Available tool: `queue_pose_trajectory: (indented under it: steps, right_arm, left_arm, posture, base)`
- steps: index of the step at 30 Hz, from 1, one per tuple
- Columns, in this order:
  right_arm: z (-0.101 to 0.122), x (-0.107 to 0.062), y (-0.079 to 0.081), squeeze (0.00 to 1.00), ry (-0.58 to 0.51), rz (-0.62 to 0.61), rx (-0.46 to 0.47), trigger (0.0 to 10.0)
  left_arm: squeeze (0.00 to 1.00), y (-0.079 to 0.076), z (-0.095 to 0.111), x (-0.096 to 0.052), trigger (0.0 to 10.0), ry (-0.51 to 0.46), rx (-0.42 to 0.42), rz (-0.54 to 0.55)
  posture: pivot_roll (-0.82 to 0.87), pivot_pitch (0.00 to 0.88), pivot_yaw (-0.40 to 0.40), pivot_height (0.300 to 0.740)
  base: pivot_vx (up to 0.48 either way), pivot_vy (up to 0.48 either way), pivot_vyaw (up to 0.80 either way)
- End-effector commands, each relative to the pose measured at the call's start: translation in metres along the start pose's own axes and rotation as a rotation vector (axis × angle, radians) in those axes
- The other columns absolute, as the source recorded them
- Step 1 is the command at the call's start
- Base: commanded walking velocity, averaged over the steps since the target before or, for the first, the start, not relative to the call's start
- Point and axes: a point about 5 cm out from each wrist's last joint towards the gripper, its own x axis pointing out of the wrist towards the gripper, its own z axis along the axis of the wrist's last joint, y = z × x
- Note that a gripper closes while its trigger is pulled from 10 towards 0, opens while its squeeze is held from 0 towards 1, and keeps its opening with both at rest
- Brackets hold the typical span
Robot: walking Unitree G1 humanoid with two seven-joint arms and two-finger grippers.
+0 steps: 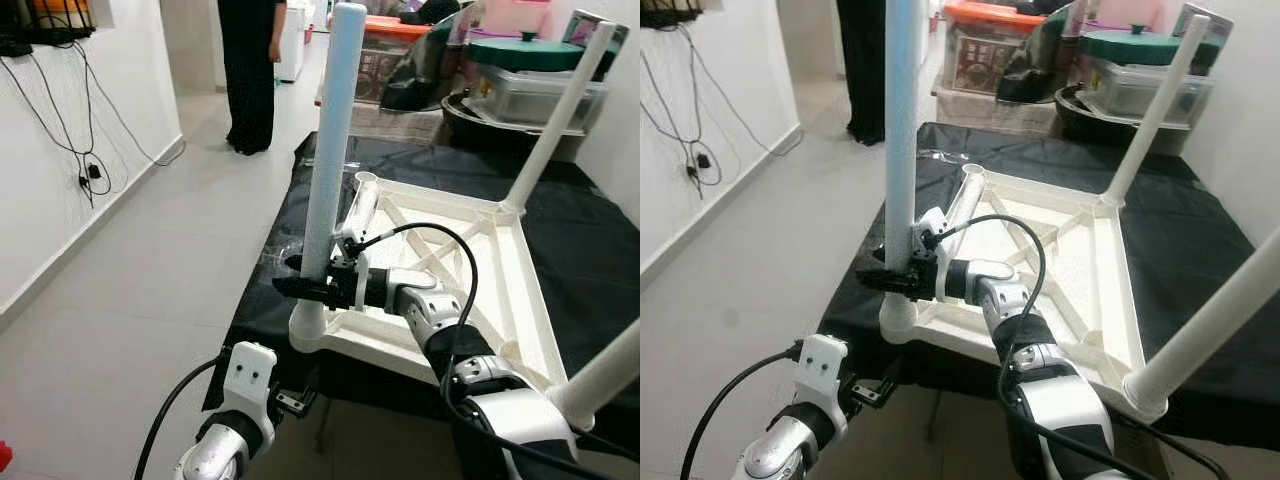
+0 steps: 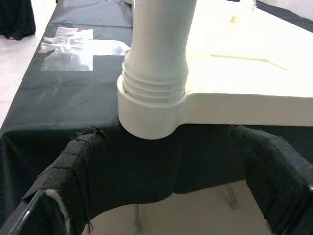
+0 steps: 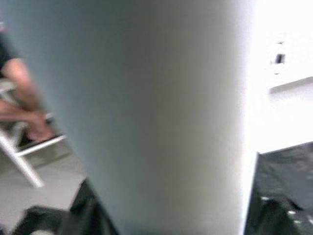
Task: Building children table
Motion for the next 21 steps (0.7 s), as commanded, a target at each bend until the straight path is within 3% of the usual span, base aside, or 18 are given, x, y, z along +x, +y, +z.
queue_pose_trajectory:
  steps: [1, 3, 7, 8, 9, 10, 11, 12, 14, 15, 16, 17, 19, 20, 21]
  right_arm:
    - [-0.01, 0.002, -0.001, 0.0, 0.029, -0.086, 0.016, 0.0]
    - [-0.016, -0.006, -0.011, 0.0, -0.018, -0.304, 0.035, 0.0]
    - [-0.018, -0.01, -0.013, 0.0, -0.038, -0.354, 0.048, 0.0]
    - [-0.018, -0.014, -0.017, 0.0, -0.055, -0.444, 0.064, 0.0]
    - [-0.018, -0.014, -0.017, 0.0, -0.055, -0.444, 0.064, 0.0]
    - [-0.021, -0.019, -0.023, 0.0, -0.052, -0.591, 0.083, 0.0]
    - [-0.021, -0.019, -0.023, 0.0, -0.052, -0.591, 0.083, 0.0]
    - [-0.023, -0.022, -0.027, 0.0, -0.043, -0.694, 0.095, 0.0]
    - [-0.023, -0.022, -0.027, 0.0, -0.043, -0.694, 0.095, 0.0]
    - [-0.028, -0.03, -0.032, 0.0, -0.038, -0.87, 0.124, 0.0]
    - [-0.028, -0.03, -0.032, 0.0, -0.038, -0.87, 0.124, 0.0]
    - [-0.032, -0.037, -0.034, 0.0, -0.043, -1.039, 0.14, 0.0]
    - [-0.032, -0.037, -0.034, 0.0, -0.043, -1.039, 0.14, 0.0]
    - [-0.036, -0.042, -0.033, 0.0, -0.061, -1.189, 0.171, 0.0]
    - [-0.036, -0.042, -0.033, 0.0, -0.061, -1.189, 0.171, 0.0]
  left_arm:
    - [0.0, 0.001, -0.003, 0.002, 10.0, 0.008, 0.0, -0.002]
    - [0.0, 0.005, -0.006, 0.005, 10.0, 0.013, 0.002, 0.001]
    - [0.0, 0.007, -0.007, 0.007, 10.0, 0.014, 0.002, 0.002]
    - [0.0, 0.009, -0.009, 0.009, 10.0, 0.016, 0.004, 0.002]
    - [0.0, 0.009, -0.009, 0.009, 10.0, 0.016, 0.004, 0.002]
    - [0.0, 0.012, -0.011, 0.013, 10.0, 0.021, 0.008, 0.001]
    - [0.0, 0.012, -0.011, 0.013, 10.0, 0.021, 0.008, 0.001]
    - [0.0, 0.014, -0.013, 0.016, 10.0, 0.026, 0.01, 0.001]
    - [0.0, 0.014, -0.013, 0.016, 10.0, 0.026, 0.01, 0.001]
    - [0.0, 0.016, -0.014, 0.02, 10.0, 0.032, 0.019, 0.003]
    - [0.0, 0.016, -0.014, 0.02, 10.0, 0.032, 0.019, 0.003]
    - [0.0, 0.018, -0.016, 0.024, 10.0, 0.04, 0.033, 0.009]
    - [0.0, 0.018, -0.016, 0.024, 10.0, 0.04, 0.033, 0.009]
    - [0.0, 0.02, -0.016, 0.028, 10.0, 0.048, 0.045, 0.016]
    - [0.0, 0.02, -0.016, 0.028, 10.0, 0.048, 0.045, 0.016]
  posture:
    - [0.11, 0.0, -0.103, 0.74]
    - [0.09, 0.0, -0.082, 0.74]
    - [0.08, 0.0, -0.079, 0.74]
    - [0.07, 0.0, -0.068, 0.74]
    - [0.07, 0.0, -0.068, 0.74]
    - [0.04, 0.0, -0.044, 0.74]
    - [0.04, 0.0, -0.044, 0.74]
    - [0.04, 0.0, -0.043, 0.74]
    - [0.04, 0.0, -0.043, 0.74]
    - [0.03, 0.0, -0.041, 0.74]
    - [0.03, 0.0, -0.041, 0.74]
    - [0.02, 0.0, -0.04, 0.74]
    - [0.02, 0.0, -0.04, 0.74]
    - [0.03, 0.0, -0.048, 0.74]
    - [0.03, 0.0, -0.048, 0.74]
  base:
    - [0.0, 0.0, 0.0]
    - [0.0, 0.0, 0.0]
    - [0.0, 0.0, 0.0]
    - [0.0, 0.0, 0.0]
    - [0.0, 0.0, 0.0]
    - [0.0, 0.0, 0.0]
    - [0.0, 0.0, 0.0]
    - [0.0, 0.0, 0.0]
    - [0.0, 0.0, 0.0]
    - [0.0, 0.0, 0.0]
    - [0.0, 0.0, 0.0]
    - [0.0, 0.0, 0.0]
    - [0.0, 0.0, 0.0]
    - [0.0, 0.0, 0.0]
    - [0.0, 0.0, 0.0]
